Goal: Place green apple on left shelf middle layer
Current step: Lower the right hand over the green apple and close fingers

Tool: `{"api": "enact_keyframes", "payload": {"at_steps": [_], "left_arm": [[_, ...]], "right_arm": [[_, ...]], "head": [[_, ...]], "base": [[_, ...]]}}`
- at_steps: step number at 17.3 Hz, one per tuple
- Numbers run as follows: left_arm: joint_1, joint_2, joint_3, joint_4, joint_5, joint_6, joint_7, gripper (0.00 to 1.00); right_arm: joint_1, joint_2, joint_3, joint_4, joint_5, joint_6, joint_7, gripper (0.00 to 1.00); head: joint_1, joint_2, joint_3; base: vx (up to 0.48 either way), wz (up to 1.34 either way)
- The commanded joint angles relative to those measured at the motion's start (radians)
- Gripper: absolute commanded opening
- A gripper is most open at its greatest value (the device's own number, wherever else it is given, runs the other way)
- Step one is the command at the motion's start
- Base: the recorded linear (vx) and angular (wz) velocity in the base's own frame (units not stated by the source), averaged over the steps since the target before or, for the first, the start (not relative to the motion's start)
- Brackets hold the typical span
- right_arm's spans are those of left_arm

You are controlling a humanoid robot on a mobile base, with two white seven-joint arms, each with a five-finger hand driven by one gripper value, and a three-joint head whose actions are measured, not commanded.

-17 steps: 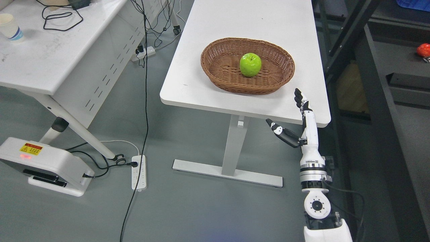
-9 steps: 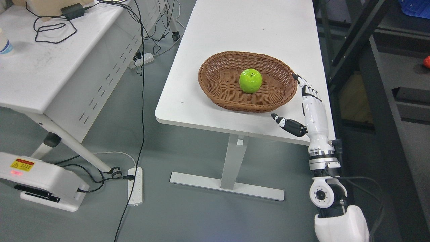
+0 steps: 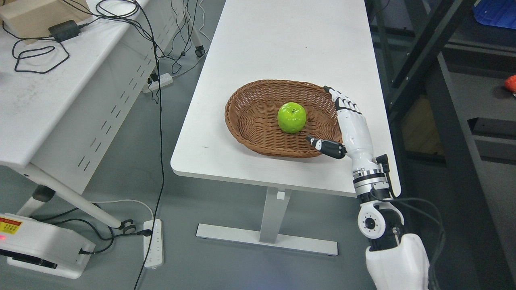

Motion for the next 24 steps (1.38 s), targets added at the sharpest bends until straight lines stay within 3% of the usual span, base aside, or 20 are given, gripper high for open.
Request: {"api": "enact_keyframes", "payload": {"at_steps": [1, 13, 24], "left_arm": [[0.009, 0.017, 0.0, 0.0, 0.0, -0.001, 0.001, 1.0], [0.009, 0.017, 0.0, 0.0, 0.0, -0.001, -0.001, 1.0], [0.009, 0.017, 0.0, 0.0, 0.0, -0.001, 0.001, 1.0]], "right_arm": [[-0.059, 0.05, 0.127, 0.11, 0.01, 0.0, 0.05, 0.99], [-0.283, 0.05, 0.23, 0.52, 0.075, 0.001, 0.082, 0.99], [-0.369, 0.05, 0.224, 0.657, 0.075, 0.004, 0.078, 0.99]], "head": [[0.0, 0.0, 0.0], [0.0, 0.0, 0.0], [0.0, 0.0, 0.0]], "base": [[0.127, -0.01], [0.057, 0.01], [0.004, 0.0]]}}
